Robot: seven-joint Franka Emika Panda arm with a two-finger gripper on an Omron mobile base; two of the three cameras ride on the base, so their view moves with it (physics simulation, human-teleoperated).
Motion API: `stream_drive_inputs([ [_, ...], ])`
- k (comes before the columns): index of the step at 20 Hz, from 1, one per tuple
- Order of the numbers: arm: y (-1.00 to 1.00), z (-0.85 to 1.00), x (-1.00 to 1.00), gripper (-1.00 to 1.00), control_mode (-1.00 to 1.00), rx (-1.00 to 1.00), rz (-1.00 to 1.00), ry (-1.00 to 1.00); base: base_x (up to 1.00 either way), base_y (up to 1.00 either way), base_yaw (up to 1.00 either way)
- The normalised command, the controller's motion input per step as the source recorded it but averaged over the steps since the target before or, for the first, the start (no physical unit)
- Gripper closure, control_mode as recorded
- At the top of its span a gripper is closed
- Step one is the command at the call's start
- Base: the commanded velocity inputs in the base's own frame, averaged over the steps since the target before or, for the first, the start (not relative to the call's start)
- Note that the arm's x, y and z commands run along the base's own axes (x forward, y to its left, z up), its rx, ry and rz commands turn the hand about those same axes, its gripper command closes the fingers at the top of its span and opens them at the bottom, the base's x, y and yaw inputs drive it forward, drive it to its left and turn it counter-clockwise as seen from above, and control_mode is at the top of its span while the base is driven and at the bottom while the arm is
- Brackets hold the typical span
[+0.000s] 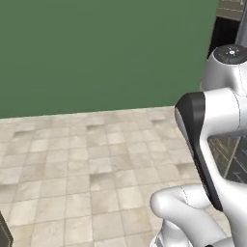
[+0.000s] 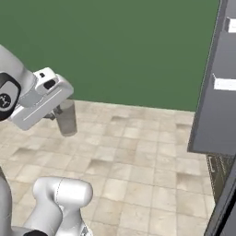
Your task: There is a bowl on the dining counter. Grab a lemon wedge from the fridge and place it in the bowl. Then get the liquor bottle and glass cup from the cabinet and place them next to the bowl.
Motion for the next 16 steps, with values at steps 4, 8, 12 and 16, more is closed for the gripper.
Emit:
stream_drive_inputs([
  [4, 0.00, 0.00, 0.00, 1.00, 1.00, 0.00, 0.00, 0.00, 1.00, 0.11, 0.48],
  [8, 0.00, 0.00, 0.00, 1.00, 1.00, 0.00, 0.00, 0.00, 1.00, 0.01, 0.51],
  [12, 0.00, 0.00, 0.00, 1.00, 1.00, 0.00, 0.00, 0.00, 1.00, 0.00, 0.59],
  [16, 0.00, 0.00, 0.00, 1.00, 1.00, 0.00, 0.00, 0.00, 1.00, 0.00, 0.63],
])
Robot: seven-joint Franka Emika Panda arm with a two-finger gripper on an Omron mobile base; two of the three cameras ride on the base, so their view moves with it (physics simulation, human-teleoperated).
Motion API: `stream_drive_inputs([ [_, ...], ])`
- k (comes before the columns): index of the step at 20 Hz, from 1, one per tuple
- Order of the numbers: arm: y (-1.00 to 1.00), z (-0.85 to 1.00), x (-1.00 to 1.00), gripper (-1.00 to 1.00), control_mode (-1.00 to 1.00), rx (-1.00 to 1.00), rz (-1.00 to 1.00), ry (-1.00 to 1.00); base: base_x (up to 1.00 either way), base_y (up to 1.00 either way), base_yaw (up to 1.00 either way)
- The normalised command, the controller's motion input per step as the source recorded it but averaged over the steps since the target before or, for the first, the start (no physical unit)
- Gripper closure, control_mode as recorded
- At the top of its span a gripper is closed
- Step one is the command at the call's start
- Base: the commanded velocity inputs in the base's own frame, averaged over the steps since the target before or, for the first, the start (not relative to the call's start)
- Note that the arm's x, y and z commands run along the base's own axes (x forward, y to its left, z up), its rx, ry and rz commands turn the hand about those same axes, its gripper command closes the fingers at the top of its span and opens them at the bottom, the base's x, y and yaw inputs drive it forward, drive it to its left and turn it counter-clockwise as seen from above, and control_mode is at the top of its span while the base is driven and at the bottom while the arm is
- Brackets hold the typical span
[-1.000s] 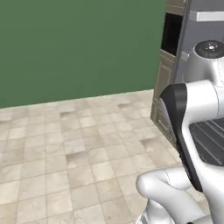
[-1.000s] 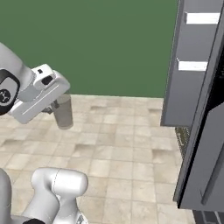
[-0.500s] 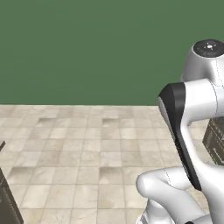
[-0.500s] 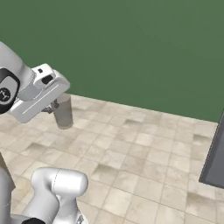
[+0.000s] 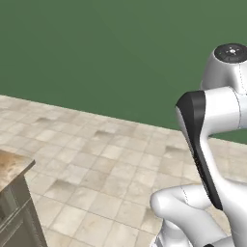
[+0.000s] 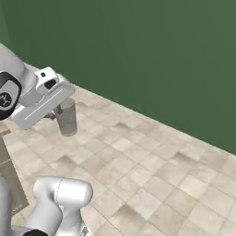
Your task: There is a bowl on the dining counter. Grab a lemon wedge from the fridge and place it in the bowl. Then get the liquor bottle and glass cup from the cabinet and place them next to the bowl.
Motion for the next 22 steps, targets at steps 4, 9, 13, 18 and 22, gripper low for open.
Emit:
stream_drive_inputs([
  [4, 0.00, 0.00, 0.00, 1.00, 1.00, 0.00, 0.00, 0.00, 1.00, 0.00, 0.63],
  [9, 0.00, 0.00, 0.00, 1.00, 1.00, 0.00, 0.00, 0.00, 1.00, 0.00, 0.62],
  [13, 0.00, 0.00, 0.00, 1.00, 1.00, 0.00, 0.00, 0.00, 1.00, -0.08, 0.60],
  [18, 0.00, 0.00, 0.00, 1.00, 1.00, 0.00, 0.00, 0.00, 1.00, -0.29, 0.56],
  [22, 0.00, 0.00, 0.00, 1.00, 1.00, 0.00, 0.00, 0.00, 0.93, -0.58, 0.50],
])
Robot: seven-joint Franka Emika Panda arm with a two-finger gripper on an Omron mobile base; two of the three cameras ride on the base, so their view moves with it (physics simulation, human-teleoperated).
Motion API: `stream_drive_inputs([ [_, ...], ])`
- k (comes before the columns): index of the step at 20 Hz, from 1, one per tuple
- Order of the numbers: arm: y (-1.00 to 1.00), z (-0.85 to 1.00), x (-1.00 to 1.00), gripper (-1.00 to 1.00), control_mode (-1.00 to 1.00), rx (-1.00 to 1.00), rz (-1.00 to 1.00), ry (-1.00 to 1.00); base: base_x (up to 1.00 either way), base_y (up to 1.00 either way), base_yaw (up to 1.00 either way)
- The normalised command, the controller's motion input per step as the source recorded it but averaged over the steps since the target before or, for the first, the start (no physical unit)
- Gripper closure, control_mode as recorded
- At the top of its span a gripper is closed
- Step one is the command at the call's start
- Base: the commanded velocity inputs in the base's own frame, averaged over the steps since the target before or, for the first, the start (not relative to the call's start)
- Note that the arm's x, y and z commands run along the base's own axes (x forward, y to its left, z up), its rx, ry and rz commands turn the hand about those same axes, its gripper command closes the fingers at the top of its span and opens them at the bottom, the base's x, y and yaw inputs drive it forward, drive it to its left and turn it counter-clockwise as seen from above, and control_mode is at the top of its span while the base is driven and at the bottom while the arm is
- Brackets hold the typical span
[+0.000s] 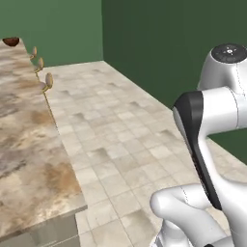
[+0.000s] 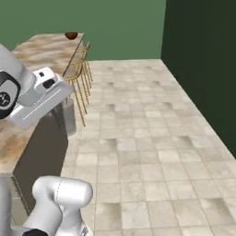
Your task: There is a bowl on the dining counter. Grab a lemon wedge from the fridge and place it in the bowl. Then get the liquor bottle and glass cup from the cabinet and place them next to the bowl.
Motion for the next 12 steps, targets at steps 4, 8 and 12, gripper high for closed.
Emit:
stream_drive_inputs([
  [4, 0.00, 0.00, 0.00, 1.00, 1.00, 0.00, 0.00, 0.00, 0.47, -0.98, 0.39],
  [8, 0.00, 0.00, 0.00, 1.00, 1.00, 0.00, 0.00, 0.00, 0.44, -1.00, 0.36],
  [12, 0.00, 0.00, 0.00, 1.00, 1.00, 0.00, 0.00, 0.00, 0.76, -0.95, 0.38],
])
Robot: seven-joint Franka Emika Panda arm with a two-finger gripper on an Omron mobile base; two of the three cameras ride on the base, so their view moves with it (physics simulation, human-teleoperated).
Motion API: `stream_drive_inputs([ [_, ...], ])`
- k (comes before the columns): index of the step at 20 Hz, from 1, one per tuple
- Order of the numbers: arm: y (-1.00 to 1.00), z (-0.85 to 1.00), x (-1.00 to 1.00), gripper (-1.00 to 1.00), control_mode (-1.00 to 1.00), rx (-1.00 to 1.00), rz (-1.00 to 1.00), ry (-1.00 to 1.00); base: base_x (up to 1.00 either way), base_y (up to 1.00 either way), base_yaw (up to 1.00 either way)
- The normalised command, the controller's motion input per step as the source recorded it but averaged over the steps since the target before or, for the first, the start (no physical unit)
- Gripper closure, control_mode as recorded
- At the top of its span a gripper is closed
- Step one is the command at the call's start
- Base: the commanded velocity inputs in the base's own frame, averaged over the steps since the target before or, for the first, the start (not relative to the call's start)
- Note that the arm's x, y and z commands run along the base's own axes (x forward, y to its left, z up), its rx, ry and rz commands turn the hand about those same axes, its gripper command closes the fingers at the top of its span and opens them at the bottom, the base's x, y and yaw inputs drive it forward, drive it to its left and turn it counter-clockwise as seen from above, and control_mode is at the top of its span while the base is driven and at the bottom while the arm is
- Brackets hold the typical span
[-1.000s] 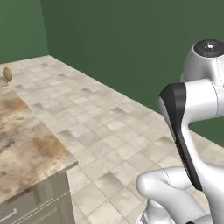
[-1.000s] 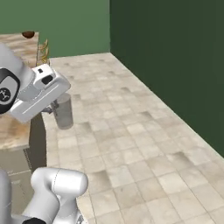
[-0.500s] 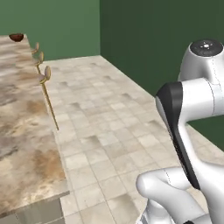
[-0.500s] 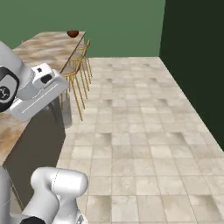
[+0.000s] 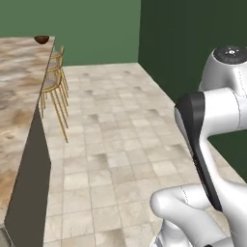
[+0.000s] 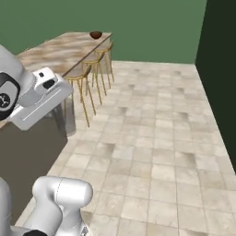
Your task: There is a bowl on the dining counter. Grab a lemon wedge from the fridge and place it in the bowl. Then get the liquor bottle and glass cup from the cabinet and place them next to the bowl.
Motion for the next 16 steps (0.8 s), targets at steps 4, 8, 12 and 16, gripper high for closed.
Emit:
stream_drive_inputs([
  [4, 0.00, 0.00, 0.00, 1.00, 1.00, 0.00, 0.00, 0.00, 0.99, -0.86, 0.37],
  [8, 0.00, 0.00, 0.00, 1.00, 1.00, 0.00, 0.00, 0.00, 1.00, -0.80, 0.36],
  [12, 0.00, 0.00, 0.00, 1.00, 1.00, 0.00, 0.00, 0.00, 1.00, -0.77, 0.37],
  [16, 0.00, 0.00, 0.00, 1.00, 1.00, 0.00, 0.00, 0.00, 1.00, -0.78, 0.37],
])
